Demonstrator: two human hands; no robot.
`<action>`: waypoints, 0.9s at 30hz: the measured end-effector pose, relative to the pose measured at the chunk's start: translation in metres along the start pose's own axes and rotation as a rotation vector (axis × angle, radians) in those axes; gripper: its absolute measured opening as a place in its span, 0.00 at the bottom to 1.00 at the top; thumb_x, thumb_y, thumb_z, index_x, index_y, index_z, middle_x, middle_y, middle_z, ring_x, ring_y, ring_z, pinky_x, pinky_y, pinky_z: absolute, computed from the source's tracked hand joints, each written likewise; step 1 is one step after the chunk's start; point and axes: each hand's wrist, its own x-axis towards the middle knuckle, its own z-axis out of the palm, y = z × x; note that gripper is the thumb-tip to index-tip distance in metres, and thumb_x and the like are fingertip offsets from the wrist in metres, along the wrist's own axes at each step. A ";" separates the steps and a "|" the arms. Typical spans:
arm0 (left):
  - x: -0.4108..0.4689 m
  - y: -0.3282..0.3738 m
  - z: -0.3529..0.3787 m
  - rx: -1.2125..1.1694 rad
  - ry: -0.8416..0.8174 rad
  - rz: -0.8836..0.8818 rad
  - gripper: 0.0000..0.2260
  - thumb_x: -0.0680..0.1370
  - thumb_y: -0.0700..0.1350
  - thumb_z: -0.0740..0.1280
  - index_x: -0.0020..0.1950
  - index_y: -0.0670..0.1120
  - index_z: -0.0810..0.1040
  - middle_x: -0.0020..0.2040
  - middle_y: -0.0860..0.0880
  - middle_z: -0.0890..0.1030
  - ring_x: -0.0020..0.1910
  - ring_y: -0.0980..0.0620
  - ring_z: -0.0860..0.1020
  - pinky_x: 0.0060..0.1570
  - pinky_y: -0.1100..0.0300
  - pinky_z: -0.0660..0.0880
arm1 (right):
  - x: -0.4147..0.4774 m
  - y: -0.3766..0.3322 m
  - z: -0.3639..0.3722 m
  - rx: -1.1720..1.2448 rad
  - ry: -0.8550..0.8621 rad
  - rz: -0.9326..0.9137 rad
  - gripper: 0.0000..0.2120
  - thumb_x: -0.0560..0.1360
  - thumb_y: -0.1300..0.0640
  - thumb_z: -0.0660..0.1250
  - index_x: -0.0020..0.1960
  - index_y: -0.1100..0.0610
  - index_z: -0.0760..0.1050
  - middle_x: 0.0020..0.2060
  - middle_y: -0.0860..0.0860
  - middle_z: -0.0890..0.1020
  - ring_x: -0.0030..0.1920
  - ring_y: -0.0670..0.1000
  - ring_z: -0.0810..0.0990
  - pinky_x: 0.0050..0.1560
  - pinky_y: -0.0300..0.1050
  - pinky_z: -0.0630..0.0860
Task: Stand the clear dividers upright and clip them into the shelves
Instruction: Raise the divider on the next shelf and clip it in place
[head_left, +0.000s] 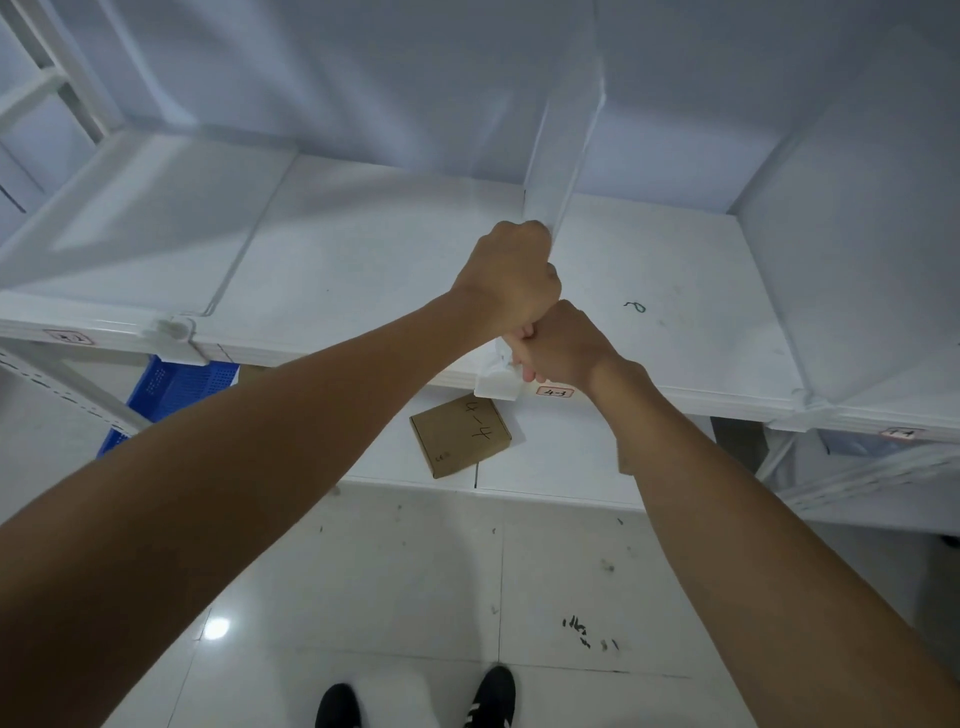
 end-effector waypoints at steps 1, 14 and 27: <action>0.001 -0.001 -0.001 -0.007 0.012 -0.008 0.11 0.77 0.38 0.60 0.36 0.42 0.63 0.33 0.48 0.65 0.38 0.43 0.70 0.30 0.57 0.62 | 0.000 0.000 -0.001 -0.008 0.010 -0.004 0.22 0.76 0.50 0.55 0.40 0.65 0.79 0.31 0.55 0.86 0.34 0.56 0.85 0.50 0.51 0.81; 0.002 0.014 0.003 0.016 0.057 0.030 0.15 0.75 0.36 0.60 0.33 0.45 0.57 0.33 0.47 0.64 0.37 0.43 0.68 0.28 0.57 0.59 | -0.003 0.010 0.002 0.067 0.103 -0.093 0.18 0.78 0.55 0.56 0.37 0.67 0.72 0.32 0.62 0.84 0.35 0.63 0.83 0.43 0.59 0.83; 0.000 0.010 0.008 0.021 0.058 0.027 0.14 0.76 0.37 0.60 0.34 0.44 0.59 0.32 0.47 0.65 0.34 0.45 0.68 0.31 0.55 0.64 | 0.001 0.018 0.008 0.058 0.115 -0.133 0.20 0.78 0.54 0.55 0.28 0.55 0.67 0.28 0.55 0.84 0.32 0.55 0.84 0.46 0.54 0.83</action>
